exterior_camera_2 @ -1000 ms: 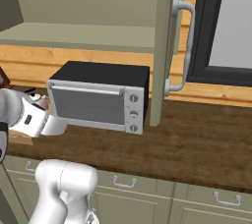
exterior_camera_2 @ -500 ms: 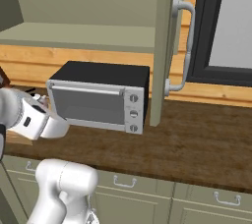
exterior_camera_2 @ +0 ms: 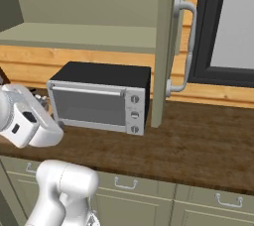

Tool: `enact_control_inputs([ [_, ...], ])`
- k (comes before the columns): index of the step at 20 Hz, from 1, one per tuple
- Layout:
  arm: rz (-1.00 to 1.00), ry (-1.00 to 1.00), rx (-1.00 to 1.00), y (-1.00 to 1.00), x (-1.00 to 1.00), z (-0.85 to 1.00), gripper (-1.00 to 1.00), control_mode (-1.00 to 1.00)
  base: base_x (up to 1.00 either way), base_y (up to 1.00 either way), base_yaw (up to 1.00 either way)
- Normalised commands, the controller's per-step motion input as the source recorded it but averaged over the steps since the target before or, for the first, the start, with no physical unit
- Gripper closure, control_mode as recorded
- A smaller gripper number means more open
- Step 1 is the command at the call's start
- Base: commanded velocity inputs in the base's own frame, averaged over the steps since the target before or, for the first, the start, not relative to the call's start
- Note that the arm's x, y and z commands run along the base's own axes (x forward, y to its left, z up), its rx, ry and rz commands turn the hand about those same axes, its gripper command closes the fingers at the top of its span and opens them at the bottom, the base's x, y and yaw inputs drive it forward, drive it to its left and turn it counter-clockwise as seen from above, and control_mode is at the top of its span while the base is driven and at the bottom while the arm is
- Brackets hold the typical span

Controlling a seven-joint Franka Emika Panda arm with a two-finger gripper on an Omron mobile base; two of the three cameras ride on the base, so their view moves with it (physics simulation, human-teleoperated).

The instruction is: Pick the kettle from the counter and place it on the tray. Then pick the mug from the cabinet and place it on the tray. Then close the cabinet doors.

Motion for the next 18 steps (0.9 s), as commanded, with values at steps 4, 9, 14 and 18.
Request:
enact_control_inputs([
  [4,-0.17,-0.12,0.06,-0.16,-0.08,0.06,-1.00,-1.00,0.00,0.00,0.00],
  [9,-0.14,-0.09,0.04,-0.11,-0.09,0.02,-1.00,-1.00,0.00,0.00,0.00],
  [14,-0.12,-0.09,0.04,-0.14,-0.10,0.01,-1.00,-1.00,0.00,0.00,0.00],
  [18,-0.12,-0.10,0.06,-0.21,-0.18,0.02,-1.00,-1.00,0.00,0.00,0.00],
])
